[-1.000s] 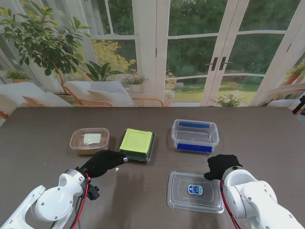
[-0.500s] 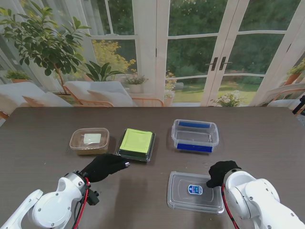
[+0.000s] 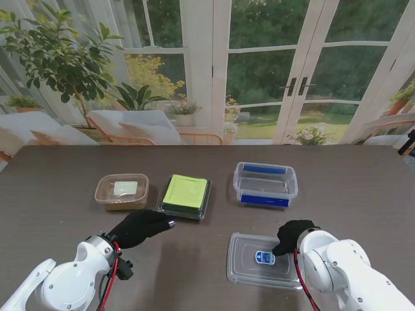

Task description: Pair container bodies with their lids

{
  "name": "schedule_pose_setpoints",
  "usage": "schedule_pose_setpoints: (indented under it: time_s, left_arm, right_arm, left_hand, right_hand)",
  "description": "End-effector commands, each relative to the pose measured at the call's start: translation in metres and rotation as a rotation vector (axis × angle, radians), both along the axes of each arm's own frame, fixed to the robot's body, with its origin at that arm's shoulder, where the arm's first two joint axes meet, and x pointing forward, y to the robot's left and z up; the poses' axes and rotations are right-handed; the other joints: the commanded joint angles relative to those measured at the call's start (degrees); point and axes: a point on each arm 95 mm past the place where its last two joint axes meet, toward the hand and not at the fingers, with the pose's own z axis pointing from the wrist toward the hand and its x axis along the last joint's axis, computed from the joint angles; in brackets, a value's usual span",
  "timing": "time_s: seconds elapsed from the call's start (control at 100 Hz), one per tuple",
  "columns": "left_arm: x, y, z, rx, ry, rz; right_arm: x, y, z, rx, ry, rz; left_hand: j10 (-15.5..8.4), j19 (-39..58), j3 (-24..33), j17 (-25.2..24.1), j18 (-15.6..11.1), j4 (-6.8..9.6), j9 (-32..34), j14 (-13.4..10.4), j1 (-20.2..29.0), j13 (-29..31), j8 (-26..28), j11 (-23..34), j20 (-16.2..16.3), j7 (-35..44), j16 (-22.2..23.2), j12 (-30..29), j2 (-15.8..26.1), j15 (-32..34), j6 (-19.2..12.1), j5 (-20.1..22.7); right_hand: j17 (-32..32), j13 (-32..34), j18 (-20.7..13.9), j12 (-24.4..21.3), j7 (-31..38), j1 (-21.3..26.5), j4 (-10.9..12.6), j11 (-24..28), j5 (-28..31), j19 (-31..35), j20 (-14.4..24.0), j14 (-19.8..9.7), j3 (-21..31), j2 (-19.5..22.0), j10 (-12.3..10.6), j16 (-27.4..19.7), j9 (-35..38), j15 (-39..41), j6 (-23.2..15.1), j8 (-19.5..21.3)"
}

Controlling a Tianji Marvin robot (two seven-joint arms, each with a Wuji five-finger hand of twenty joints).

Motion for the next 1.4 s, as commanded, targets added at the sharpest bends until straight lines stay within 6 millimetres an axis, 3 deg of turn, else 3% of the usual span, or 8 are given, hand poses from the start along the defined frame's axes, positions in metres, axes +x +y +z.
schedule_pose_setpoints:
  time_s: [0.0, 1.39]
  left_arm:
    - [-0.003, -0.001, 0.0, 0.003, 0.013, -0.011]
    - [-0.009, 0.01, 0.001, 0.006, 0.019, 0.007]
  right_arm:
    - [-0.005, 0.004, -0.009, 0.005, 0.039, 0.002]
    - [-0.009, 0.059, -0.024, 0.196, 0.1, -0.012]
  left_hand:
    - [-0.15, 1.4, -1.54, -0.86, -2.37, 2.56, 0.01, -0.34, 1.43, -0.44, 0.29, -0.15, 0.55, 0.03, -0.33, -0.64, 1.98, 0.44, -0.79, 0.05]
    - [-0.27, 0.11, -1.58, -1.3, -2.75, 2.58, 0.03, -0.51, 1.33, -0.37, 0.3, -0.15, 0.13, -0.03, -0.36, -0.65, 2.17, 0.17, -0.92, -0.14]
  right_hand:
    - [-10.81, -1.09, -0.44, -0.31, -3.61, -2.75, 1.57, -0.12, -0.91, 0.63, -0.41, -0.28, -0.43, 1.3, 0.4, 0.44, -1.07, 0.51, -3.23, -1.04]
    - [-10.2, -0.32, 0.4, -0.86, -2.42, -2.71, 1.32, 0.97, -3.61, 1.22, -0.43, 1.34, 1.59, 0.5, 2.0, 0.34, -2.08, 1.39, 0.51, -0.35]
